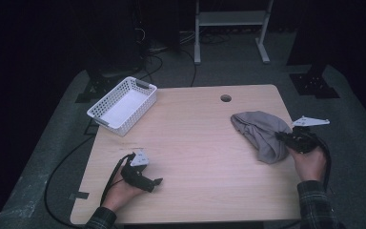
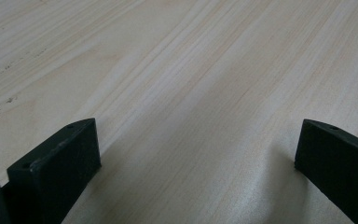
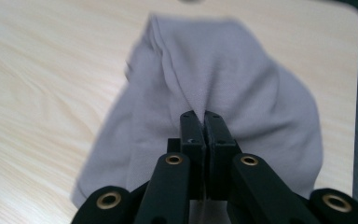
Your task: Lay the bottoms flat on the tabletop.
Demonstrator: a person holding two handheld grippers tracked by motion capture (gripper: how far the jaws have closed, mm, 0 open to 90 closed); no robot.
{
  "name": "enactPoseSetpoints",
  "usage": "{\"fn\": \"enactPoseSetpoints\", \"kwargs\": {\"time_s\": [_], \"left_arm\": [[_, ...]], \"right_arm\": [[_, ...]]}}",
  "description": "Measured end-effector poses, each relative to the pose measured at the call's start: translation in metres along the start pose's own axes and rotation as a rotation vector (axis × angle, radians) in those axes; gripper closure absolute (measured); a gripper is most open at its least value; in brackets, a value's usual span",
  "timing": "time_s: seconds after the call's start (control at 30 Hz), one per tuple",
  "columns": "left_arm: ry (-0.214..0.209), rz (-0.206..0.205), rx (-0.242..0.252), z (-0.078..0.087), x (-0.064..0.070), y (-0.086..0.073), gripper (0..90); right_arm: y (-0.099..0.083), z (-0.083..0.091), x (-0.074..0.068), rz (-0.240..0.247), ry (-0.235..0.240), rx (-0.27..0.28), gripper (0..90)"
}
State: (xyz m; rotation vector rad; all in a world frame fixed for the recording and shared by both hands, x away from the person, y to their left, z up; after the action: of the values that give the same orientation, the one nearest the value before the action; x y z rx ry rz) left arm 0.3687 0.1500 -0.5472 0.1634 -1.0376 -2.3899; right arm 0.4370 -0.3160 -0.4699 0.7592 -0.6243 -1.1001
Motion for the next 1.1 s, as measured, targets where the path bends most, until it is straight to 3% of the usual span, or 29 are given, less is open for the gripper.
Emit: {"fn": "enactPoseSetpoints", "kwargs": {"time_s": [0.1, 0.3, 0.73, 1.1], "left_arm": [[-0.001, -0.002, -0.001, 0.000, 0.000, 0.000, 0.0], [-0.002, -0.003, -0.001, 0.000, 0.000, 0.000, 0.0], [0.000, 0.001, 0.000, 0.000, 0.000, 0.000, 0.0], [-0.001, 0.003, 0.003, 0.000, 0.000, 0.000, 0.0]], "right_arm": [[0.015, 0.011, -0.008, -0.014, 0.032, 0.062, 87.9], [0.039, 0.024, -0.032, 0.014, 0.109, 0.137, 87.9], [0.078, 0.034, -0.103, 0.139, 0.251, 0.191, 87.9], [0.095, 0.016, -0.178, 0.240, 0.383, 0.184, 87.8]]}}
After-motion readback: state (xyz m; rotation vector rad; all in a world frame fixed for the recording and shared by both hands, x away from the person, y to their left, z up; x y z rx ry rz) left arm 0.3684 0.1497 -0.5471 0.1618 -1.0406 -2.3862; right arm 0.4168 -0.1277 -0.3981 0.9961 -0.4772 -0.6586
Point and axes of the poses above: each handheld gripper's, and its own axes: z roughly backward along the jaws, y roughly out of its top, x roughly to its right, the point moved 9 cm from there along -z, roughly forward along the jaws, and after that the axes turned 9 degrees about -y, right-handed, at the moved point
